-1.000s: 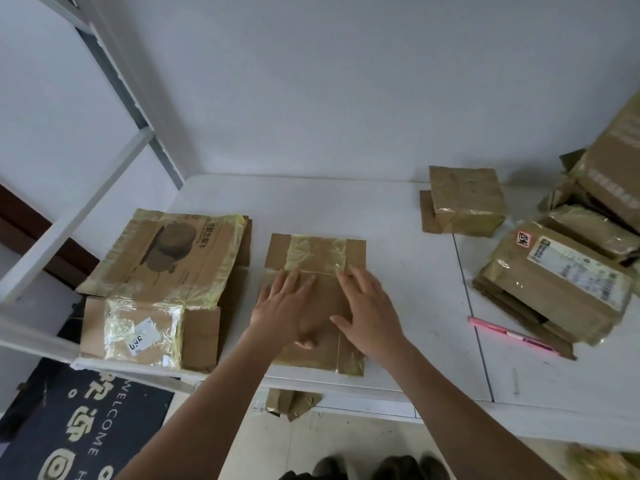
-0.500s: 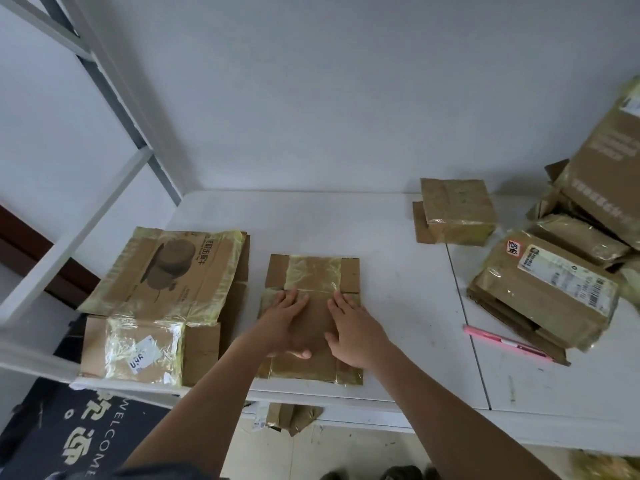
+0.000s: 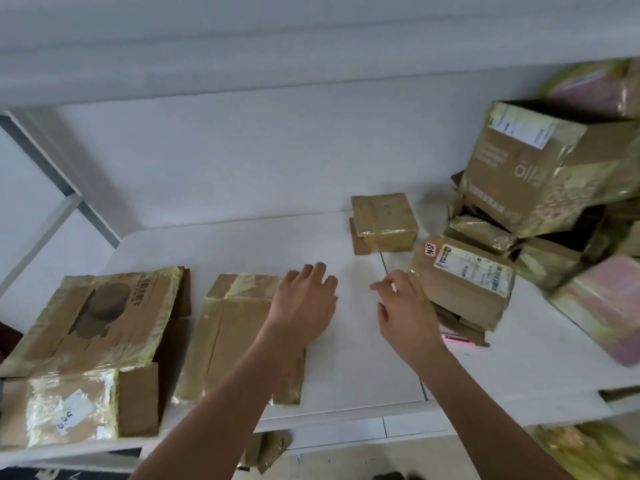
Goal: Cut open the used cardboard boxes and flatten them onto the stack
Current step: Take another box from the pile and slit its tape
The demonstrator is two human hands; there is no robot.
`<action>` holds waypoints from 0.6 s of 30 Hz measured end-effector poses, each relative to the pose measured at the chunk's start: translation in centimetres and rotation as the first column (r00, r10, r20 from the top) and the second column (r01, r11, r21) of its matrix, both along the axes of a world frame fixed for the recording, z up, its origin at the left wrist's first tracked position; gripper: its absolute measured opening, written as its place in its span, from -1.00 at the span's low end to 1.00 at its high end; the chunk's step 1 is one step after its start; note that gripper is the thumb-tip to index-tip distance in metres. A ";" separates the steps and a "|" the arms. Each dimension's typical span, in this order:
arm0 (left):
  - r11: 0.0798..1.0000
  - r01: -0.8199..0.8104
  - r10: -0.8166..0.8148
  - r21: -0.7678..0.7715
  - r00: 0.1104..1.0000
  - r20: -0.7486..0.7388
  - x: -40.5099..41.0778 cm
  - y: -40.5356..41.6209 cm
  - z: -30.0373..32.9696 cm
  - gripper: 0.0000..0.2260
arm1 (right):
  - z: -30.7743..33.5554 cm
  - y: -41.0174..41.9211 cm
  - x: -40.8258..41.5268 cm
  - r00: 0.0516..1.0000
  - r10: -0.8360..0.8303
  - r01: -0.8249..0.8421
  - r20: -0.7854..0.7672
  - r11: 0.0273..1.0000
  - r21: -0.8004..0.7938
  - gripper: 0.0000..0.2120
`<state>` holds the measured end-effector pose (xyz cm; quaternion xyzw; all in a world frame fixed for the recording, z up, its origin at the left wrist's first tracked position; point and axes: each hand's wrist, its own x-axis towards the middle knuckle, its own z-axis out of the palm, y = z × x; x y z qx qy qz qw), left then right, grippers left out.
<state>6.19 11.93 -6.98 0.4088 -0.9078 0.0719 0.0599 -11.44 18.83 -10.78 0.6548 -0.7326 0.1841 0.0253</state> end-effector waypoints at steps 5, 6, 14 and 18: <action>0.996 0.087 -0.086 -0.029 0.996 0.037 -5.9 1.1 -1.6 -0.71 | -0.8 1.9 -6.3 0.965 -0.246 0.256 -0.097 0.959 0.123 -0.44; 0.995 0.099 -0.097 -0.030 0.994 0.044 -6.9 1.3 -1.9 -0.71 | -1.1 2.1 -7.4 0.954 -0.278 0.293 -0.113 0.946 0.141 -0.41; 0.997 0.079 -0.080 0.016 0.996 0.041 -10.4 1.7 -2.5 -0.73 | -3.3 1.6 -12.5 0.930 -0.264 0.307 -0.257 0.941 0.142 -0.25; 0.999 0.004 -0.005 0.046 1.000 0.027 -9.6 1.1 -2.4 -0.67 | -1.4 0.9 -13.1 0.941 -0.253 0.238 -0.225 0.967 -0.089 -0.36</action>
